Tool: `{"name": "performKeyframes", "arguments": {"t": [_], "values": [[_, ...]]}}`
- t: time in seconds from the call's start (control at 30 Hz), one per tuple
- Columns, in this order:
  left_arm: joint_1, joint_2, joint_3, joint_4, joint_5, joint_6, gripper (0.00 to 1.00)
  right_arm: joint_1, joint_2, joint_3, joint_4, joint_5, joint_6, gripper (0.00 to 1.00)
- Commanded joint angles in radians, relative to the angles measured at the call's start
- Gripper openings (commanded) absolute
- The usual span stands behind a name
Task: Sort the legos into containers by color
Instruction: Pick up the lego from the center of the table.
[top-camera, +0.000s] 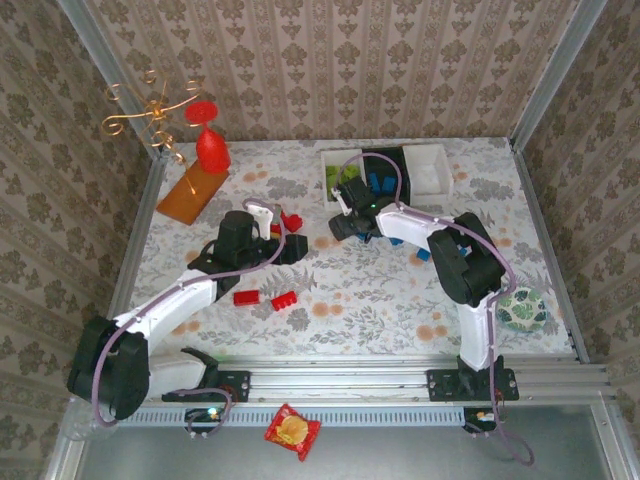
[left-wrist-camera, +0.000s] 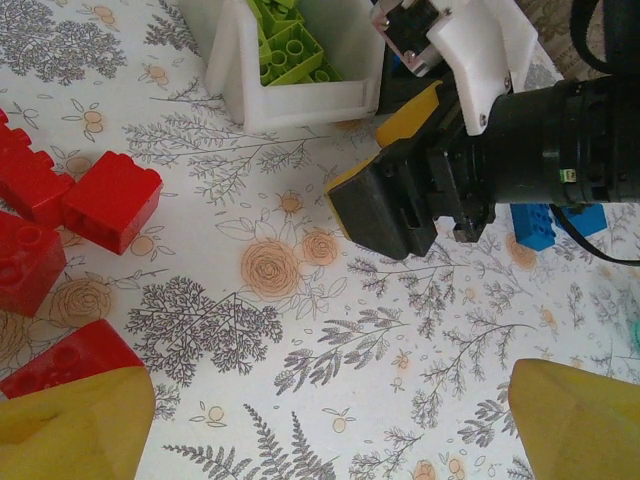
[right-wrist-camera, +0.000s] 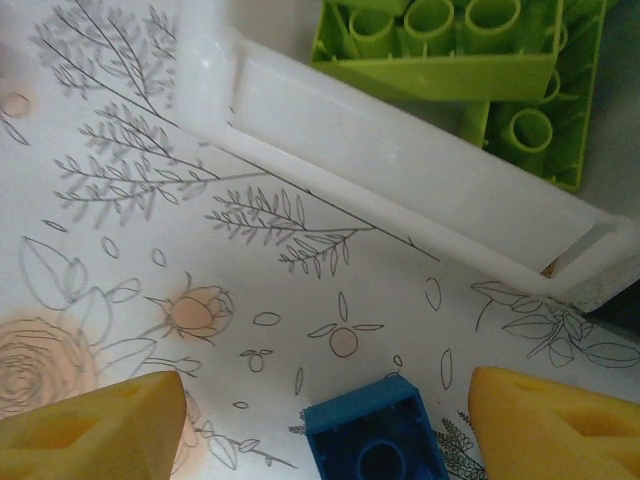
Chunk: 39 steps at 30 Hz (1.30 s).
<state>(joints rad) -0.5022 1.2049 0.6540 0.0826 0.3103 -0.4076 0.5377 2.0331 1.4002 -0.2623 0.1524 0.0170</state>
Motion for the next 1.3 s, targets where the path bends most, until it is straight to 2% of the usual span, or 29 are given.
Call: {"name": "performKeyframes", "arguments": {"t": [0.0, 0.3, 0.47, 0.7, 0.87, 0.97, 1.13, 1.27], "values": [[0.002, -0.007, -0.011, 0.003, -0.008, 0.009, 0.93, -0.002, 0.028, 0.032, -0.079, 0.042, -0.03, 0.77], [0.004, -0.005, -0.013, 0.001, -0.011, 0.013, 0.92, -0.002, 0.027, 0.021, -0.119, -0.009, -0.012, 0.74], [0.004, -0.002, -0.014, 0.006, -0.009, 0.011, 0.92, 0.005, 0.007, -0.001, -0.124, -0.076, -0.008, 0.64], [0.003, 0.002, -0.014, 0.011, -0.006, 0.009, 0.92, 0.008, 0.016, -0.013, -0.126, -0.064, -0.015, 0.47], [0.004, 0.001, -0.013, 0.008, -0.008, 0.01, 0.92, 0.009, -0.008, -0.024, -0.118, -0.062, -0.011, 0.4], [0.005, 0.002, -0.01, 0.007, -0.007, 0.01, 0.92, 0.007, -0.077, -0.048, -0.096, -0.089, 0.003, 0.37], [0.005, 0.004, -0.007, 0.01, -0.004, 0.009, 0.92, -0.063, -0.24, -0.109, 0.01, -0.171, 0.08, 0.37], [0.004, 0.01, -0.008, 0.023, 0.007, 0.0, 0.92, -0.153, -0.263, -0.104, 0.116, -0.154, 0.172, 0.37]]}}
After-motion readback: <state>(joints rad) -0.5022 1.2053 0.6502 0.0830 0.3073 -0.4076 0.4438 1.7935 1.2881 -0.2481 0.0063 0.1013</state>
